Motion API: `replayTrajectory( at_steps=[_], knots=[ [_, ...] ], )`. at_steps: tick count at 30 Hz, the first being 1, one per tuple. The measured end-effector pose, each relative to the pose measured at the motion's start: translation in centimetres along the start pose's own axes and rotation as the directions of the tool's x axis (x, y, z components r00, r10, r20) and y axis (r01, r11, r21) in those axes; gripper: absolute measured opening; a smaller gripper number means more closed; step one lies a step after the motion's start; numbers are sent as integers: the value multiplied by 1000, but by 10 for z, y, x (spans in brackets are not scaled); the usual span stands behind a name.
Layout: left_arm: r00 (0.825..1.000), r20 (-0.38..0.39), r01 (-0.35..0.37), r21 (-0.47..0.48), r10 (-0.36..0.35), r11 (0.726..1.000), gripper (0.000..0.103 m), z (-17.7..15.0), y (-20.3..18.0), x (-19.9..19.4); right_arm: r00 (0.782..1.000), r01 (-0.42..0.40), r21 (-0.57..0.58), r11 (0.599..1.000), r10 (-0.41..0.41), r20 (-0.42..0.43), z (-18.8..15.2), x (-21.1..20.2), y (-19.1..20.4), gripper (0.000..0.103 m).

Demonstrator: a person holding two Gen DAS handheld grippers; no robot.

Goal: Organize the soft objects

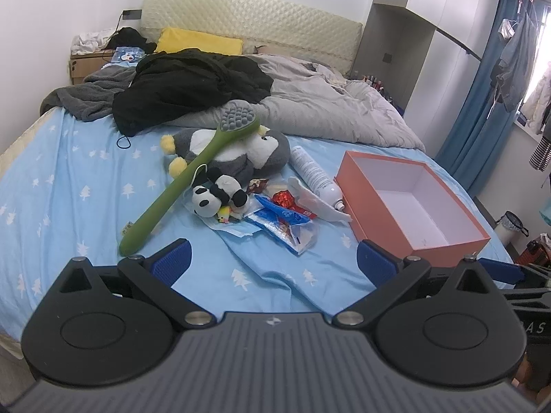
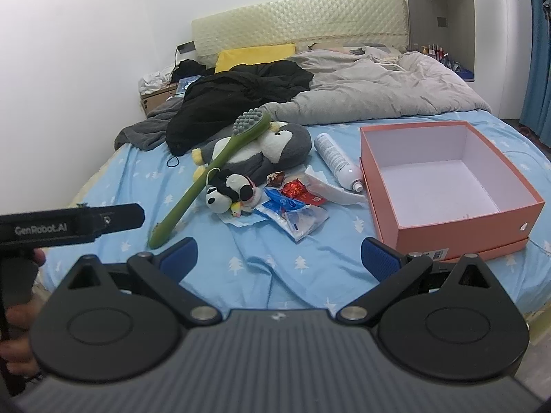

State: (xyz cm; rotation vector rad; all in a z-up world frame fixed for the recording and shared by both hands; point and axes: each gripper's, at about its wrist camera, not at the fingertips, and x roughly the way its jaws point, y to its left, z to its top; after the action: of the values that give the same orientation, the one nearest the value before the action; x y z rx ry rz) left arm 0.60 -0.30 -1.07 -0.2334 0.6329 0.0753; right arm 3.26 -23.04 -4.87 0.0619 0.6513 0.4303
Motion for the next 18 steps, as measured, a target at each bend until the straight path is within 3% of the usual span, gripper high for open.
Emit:
replayTrajectory(
  at_steps=[18],
  knots=[
    [1000,-17,6,8,-6,1000,103,-2,4,6,1000,-12,9,1000,12,-11,0,3,-6,103]
  ],
)
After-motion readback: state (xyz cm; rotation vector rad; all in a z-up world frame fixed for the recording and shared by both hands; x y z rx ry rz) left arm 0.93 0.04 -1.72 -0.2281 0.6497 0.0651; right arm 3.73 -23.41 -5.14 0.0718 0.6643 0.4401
